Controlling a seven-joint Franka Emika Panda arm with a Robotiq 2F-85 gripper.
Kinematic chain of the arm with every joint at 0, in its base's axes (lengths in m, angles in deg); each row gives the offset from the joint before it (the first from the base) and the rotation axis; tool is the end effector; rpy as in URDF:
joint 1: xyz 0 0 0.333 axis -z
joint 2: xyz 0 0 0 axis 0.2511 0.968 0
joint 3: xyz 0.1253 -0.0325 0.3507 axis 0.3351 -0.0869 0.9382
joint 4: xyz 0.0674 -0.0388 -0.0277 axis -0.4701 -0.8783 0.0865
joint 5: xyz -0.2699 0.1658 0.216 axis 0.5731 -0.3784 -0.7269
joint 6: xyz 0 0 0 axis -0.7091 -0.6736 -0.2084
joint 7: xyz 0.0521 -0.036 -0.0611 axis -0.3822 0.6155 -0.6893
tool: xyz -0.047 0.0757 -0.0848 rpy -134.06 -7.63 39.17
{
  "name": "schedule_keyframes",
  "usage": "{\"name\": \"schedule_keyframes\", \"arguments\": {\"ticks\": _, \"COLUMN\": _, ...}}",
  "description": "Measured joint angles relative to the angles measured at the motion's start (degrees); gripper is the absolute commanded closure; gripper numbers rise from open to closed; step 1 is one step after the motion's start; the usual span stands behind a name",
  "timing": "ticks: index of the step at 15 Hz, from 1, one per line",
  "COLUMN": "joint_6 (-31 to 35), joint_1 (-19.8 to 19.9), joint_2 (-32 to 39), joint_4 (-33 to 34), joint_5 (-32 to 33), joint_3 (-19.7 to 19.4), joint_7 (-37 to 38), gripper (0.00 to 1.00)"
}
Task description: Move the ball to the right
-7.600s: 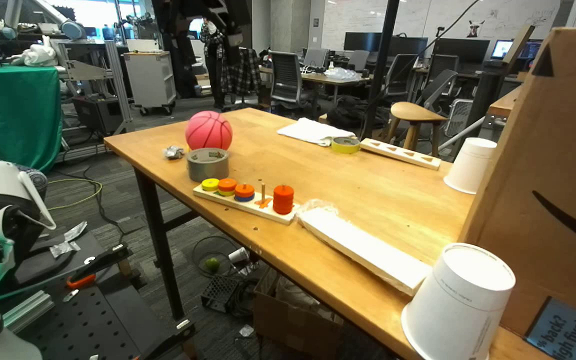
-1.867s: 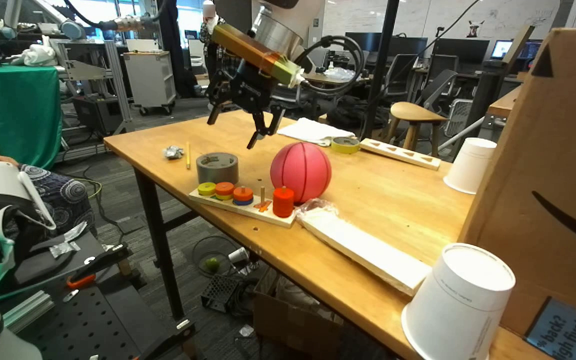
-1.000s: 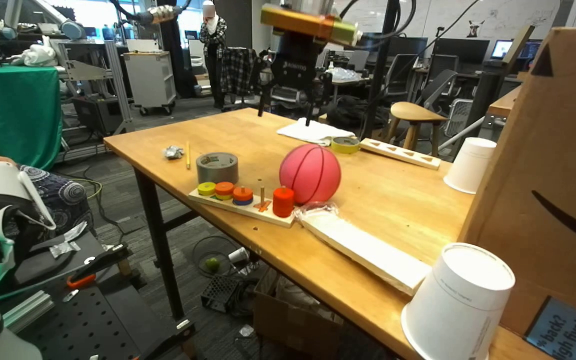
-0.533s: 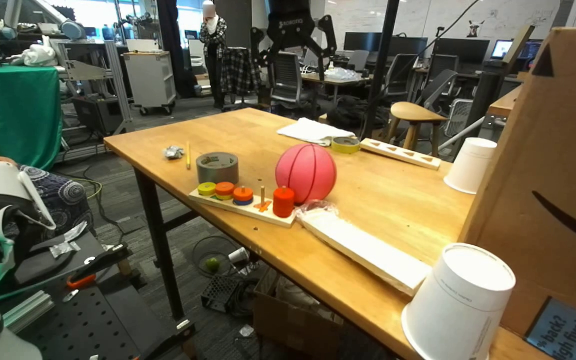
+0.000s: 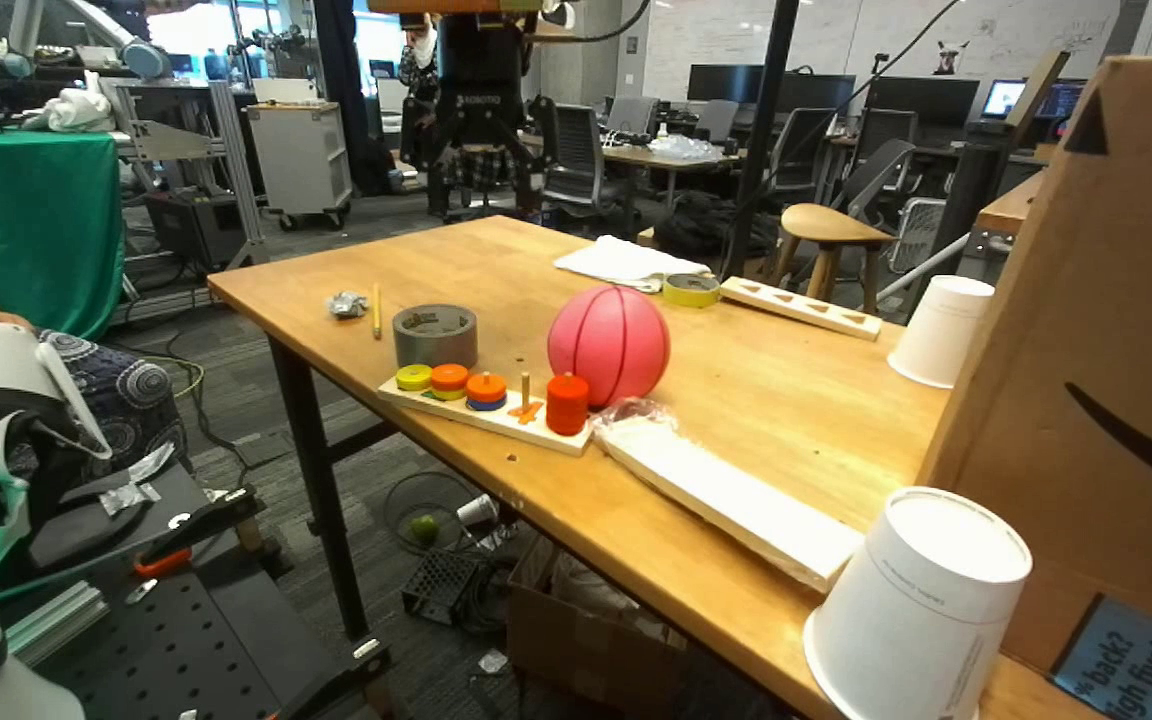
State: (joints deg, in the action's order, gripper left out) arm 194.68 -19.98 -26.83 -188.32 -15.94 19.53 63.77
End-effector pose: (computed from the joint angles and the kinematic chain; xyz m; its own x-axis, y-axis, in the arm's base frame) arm 0.4638 0.0726 0.4676 0.8088 0.5366 -0.2406 0.5655 -0.8220 0.0678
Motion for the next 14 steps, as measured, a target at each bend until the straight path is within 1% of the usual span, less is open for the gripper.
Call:
{"name": "schedule_keyframes", "arguments": {"ticks": 2, "joint_6": -0.12, "joint_1": -0.35, "joint_2": 0.01, "joint_4": -1.25, "joint_5": -2.59, "joint_3": 0.01, "joint_7": 0.65, "gripper": 0.00}}
{"name": "schedule_keyframes", "arguments": {"ticks": 4, "joint_6": 1.13, "joint_1": -0.36, "joint_2": 0.11, "joint_4": -2.74, "joint_5": -3.59, "joint_3": -0.06, "joint_7": 0.80, "gripper": 0.00}}
{"name": "schedule_keyframes", "arguments": {"ticks": 10, "joint_6": 8.94, "joint_1": 0.27, "joint_2": 1.82, "joint_4": -8.12, "joint_5": -3.64, "joint_3": -1.36, "joint_7": 0.76, "gripper": 0.00}}
{"name": "schedule_keyframes", "arguments": {"ticks": 14, "joint_6": 13.71, "joint_1": 1.47, "joint_2": 4.61, "joint_4": -9.90, "joint_5": -3.30, "joint_3": -2.81, "joint_7": 0.11, "gripper": 0.00}}
